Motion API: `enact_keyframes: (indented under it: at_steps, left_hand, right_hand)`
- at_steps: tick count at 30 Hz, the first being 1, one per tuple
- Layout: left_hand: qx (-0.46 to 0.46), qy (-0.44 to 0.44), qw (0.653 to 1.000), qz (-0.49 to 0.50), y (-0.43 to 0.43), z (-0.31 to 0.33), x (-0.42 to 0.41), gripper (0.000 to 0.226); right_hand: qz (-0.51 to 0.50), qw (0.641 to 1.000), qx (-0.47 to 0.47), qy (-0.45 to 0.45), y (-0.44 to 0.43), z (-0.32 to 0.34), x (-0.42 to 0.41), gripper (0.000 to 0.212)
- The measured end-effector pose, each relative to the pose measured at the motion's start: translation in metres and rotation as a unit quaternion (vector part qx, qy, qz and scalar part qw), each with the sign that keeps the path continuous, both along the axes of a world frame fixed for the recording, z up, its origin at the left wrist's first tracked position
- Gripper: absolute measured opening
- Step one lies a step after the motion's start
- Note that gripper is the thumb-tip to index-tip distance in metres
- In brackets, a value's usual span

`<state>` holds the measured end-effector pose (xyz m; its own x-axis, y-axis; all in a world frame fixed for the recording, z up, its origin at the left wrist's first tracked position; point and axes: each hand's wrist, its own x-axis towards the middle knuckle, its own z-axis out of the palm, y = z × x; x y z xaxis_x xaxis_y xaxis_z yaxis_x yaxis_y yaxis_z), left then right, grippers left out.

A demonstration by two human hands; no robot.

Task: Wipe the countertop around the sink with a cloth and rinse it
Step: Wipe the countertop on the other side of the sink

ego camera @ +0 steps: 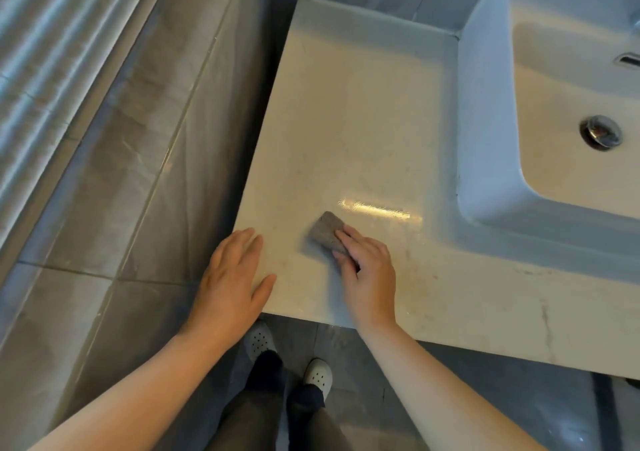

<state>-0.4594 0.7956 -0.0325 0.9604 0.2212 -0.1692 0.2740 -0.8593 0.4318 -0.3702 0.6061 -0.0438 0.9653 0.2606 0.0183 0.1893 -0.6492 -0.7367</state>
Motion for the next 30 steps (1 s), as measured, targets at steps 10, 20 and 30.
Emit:
enact_keyframes:
  at_steps: [10, 20, 30]
  left_hand:
    - [-0.029, 0.024, 0.999, -0.01, 0.002, 0.004, -0.002, 0.067]
    - [-0.047, 0.008, 0.999, -0.006, 0.006, 0.002, -0.003, 0.066]
    - [-0.123, -0.035, 0.99, 0.056, 0.008, 0.011, -0.014, 0.057]
  right_hand:
    - [-0.075, 0.996, 0.04, -0.026, -0.018, 0.027, 0.104, 0.023]
    - [-0.014, 0.998, -0.019, -0.062, 0.034, -0.015, 0.089, 0.033]
    - [0.05, 0.994, 0.062, 0.073, 0.034, 0.019, 0.01, 0.034]
